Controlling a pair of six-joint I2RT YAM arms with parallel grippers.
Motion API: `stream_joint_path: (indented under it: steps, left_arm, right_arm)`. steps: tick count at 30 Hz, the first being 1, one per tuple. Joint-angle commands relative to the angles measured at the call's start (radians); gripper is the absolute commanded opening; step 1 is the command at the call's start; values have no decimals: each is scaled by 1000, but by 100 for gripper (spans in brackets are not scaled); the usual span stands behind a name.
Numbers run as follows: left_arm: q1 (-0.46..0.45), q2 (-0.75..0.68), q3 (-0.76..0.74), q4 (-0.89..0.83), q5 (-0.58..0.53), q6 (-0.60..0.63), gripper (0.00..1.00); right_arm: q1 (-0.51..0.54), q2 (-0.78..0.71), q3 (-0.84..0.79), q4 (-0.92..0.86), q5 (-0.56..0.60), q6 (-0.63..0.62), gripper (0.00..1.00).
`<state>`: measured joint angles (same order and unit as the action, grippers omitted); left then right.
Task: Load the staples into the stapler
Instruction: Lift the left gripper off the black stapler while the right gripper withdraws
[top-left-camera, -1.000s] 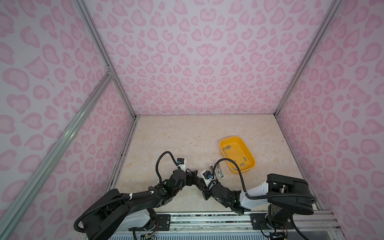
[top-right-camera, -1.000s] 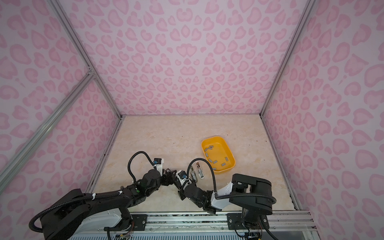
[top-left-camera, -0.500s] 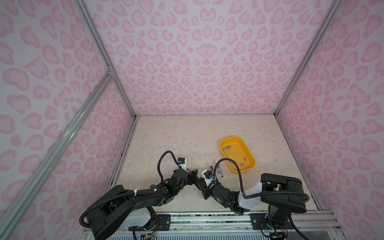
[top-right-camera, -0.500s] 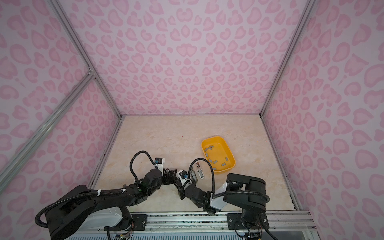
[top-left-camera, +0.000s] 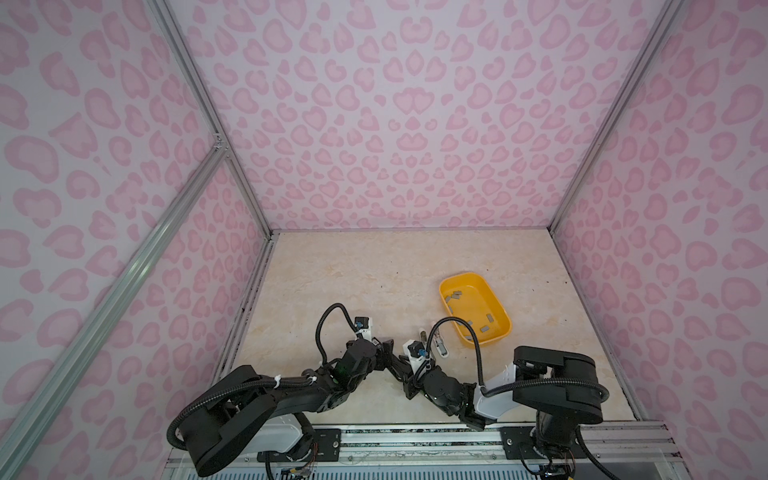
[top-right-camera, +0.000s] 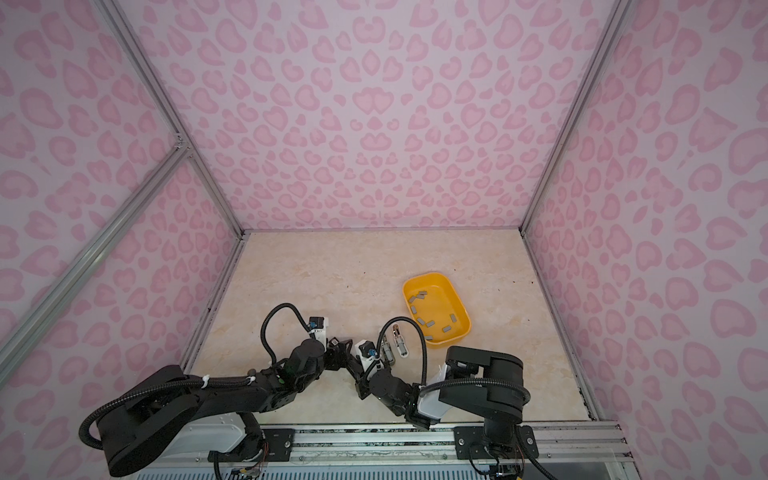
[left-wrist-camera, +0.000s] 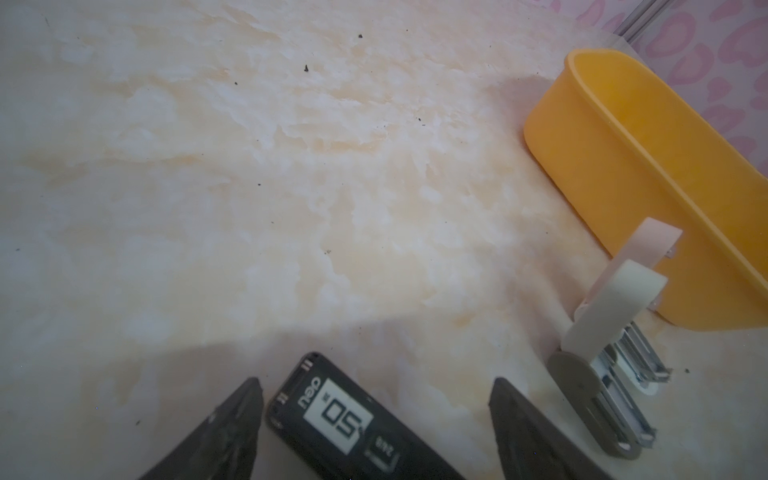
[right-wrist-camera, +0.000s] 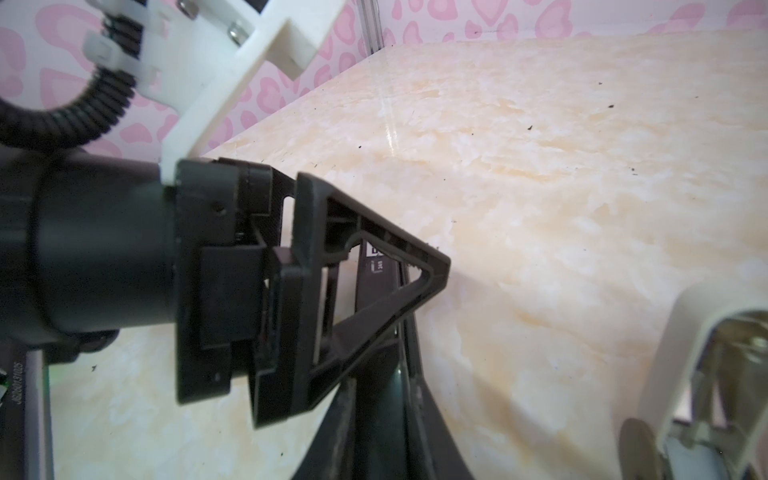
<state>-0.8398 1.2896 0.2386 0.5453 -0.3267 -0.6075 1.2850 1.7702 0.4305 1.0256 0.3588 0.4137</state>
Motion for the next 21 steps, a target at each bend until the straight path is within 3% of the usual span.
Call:
stream_joint_path:
  steps: [1,4,7,14,17,21]
  left_arm:
    - [-2,-39,19,-10,-46,11,87]
    - [-2,-102,38,-90,-91,-10,89]
    - [-1,-160,116,-285,-167,-71,92]
    - [1,-191,518,-963,-412,-366,99]
    - [1,-193,638,-1105,-416,-459,99]
    - [1,-221,708,-1126,-351,-497,98]
  right_arm:
    - [2,-40,8,-160,-23,-19,34]
    - [2,-103,55,-294,-47,-37,38]
    - [7,-123,78,-336,-51,-49,42]
    - [15,-80,127,-392,-23,-43,54]
    - [23,-68,146,-414,6,-33,47]
    - [32,-52,190,-476,69,-15,36]
